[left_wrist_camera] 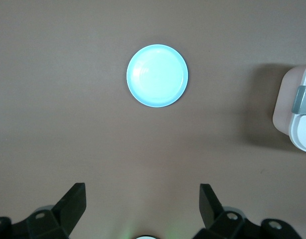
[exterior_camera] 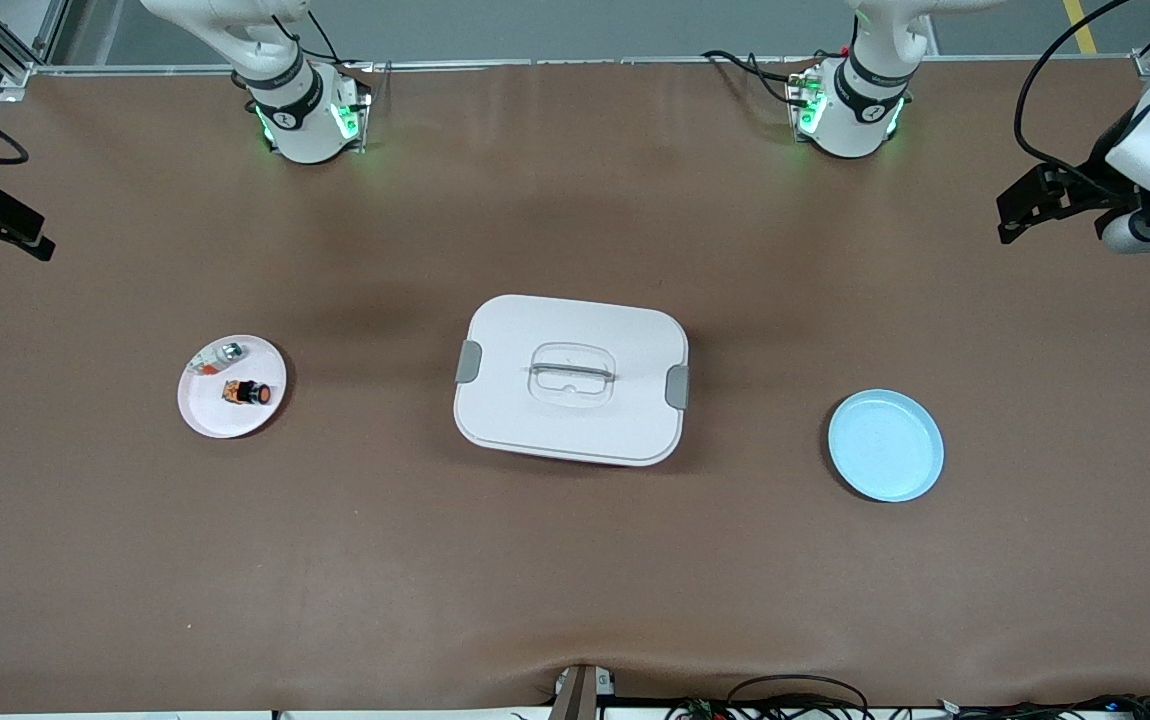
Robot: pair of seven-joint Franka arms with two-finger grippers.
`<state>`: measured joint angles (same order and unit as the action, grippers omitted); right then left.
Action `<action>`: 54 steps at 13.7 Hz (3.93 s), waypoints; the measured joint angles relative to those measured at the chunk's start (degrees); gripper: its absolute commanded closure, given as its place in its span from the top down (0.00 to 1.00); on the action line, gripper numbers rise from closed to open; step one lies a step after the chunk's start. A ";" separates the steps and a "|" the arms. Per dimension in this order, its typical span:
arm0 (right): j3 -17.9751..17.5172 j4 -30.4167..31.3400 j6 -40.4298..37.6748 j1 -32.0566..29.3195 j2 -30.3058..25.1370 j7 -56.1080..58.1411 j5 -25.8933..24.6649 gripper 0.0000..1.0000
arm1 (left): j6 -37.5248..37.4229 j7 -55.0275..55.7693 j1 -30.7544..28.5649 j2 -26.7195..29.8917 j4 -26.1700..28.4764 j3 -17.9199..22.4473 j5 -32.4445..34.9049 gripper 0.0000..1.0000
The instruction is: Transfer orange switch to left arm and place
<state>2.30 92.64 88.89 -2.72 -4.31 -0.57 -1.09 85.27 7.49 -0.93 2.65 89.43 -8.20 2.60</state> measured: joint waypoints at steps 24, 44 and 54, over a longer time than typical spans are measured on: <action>0.44 0.19 -0.40 -0.03 2.74 0.84 1.31 1.00 | 0.00 -0.06 -0.24 0.00 -0.07 0.07 0.00 1.00; 0.59 24.65 35.26 -2.58 17.64 2.77 6.51 1.00 | 0.00 -0.12 -0.21 -0.18 0.04 0.06 0.00 1.00; -0.19 27.32 45.69 -1.66 26.22 5.97 6.62 1.00 | 0.00 -0.14 -0.19 -0.45 0.09 0.04 0.00 1.00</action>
<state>2.12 119.96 134.58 -4.38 21.91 5.39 5.53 85.27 7.34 -1.12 2.20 89.52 -8.16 2.60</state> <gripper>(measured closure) 0.000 0.000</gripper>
